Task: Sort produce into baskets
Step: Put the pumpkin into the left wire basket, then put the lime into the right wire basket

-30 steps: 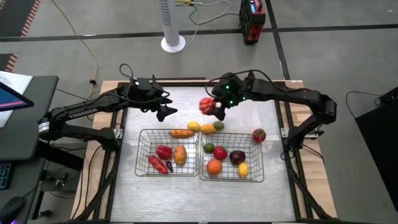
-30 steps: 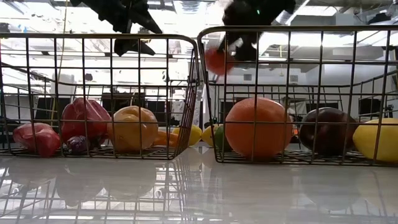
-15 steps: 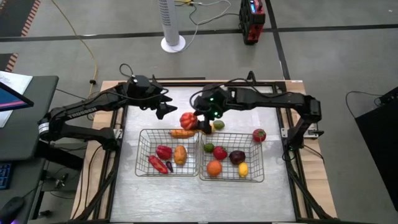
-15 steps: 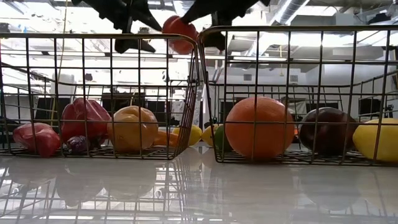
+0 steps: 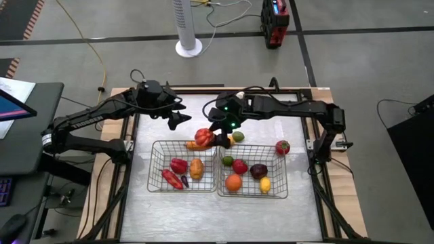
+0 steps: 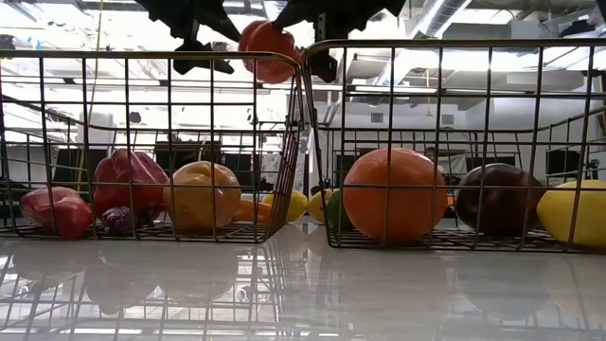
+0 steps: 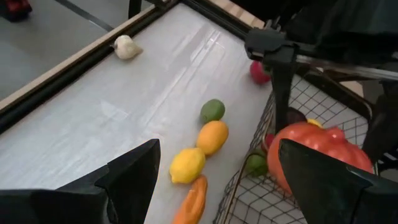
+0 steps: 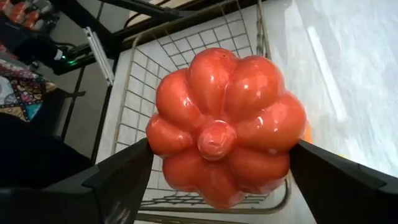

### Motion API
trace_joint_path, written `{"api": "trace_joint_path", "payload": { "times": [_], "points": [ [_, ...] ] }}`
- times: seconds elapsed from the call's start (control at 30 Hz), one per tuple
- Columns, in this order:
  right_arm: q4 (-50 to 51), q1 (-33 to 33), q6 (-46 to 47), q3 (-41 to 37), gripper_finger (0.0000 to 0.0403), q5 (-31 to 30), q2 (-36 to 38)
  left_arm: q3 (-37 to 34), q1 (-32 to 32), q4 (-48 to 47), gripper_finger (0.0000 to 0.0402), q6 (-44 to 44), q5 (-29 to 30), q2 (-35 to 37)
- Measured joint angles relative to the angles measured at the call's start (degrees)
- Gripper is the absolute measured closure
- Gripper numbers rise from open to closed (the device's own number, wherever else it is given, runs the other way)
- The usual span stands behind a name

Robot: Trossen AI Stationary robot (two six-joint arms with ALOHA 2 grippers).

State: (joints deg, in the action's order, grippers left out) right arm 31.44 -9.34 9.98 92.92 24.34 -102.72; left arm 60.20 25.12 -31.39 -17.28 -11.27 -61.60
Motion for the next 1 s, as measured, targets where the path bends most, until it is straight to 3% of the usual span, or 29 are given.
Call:
{"api": "trace_joint_path", "payload": {
  "times": [0.53, 0.77, 1.0],
  "points": [
    [3.95, 1.11, -11.26, 0.0, 0.0003, -0.56, -0.02, -0.02, 1.71, 2.24, 0.0089, 0.71, -2.01, -1.47],
    [6.82, -1.5, -5.4, 0.0, 0.0004, -12.43, 0.67, 0.0, 1.44, -2.2, 0.0089, 0.54, -3.52, -1.33],
    [15.68, -4.41, -1.19, -4.68, 0.0023, -17.7, -0.09, -0.33, 1.09, -2.07, 0.0089, 3.24, -3.48, -1.23]
  ]
}}
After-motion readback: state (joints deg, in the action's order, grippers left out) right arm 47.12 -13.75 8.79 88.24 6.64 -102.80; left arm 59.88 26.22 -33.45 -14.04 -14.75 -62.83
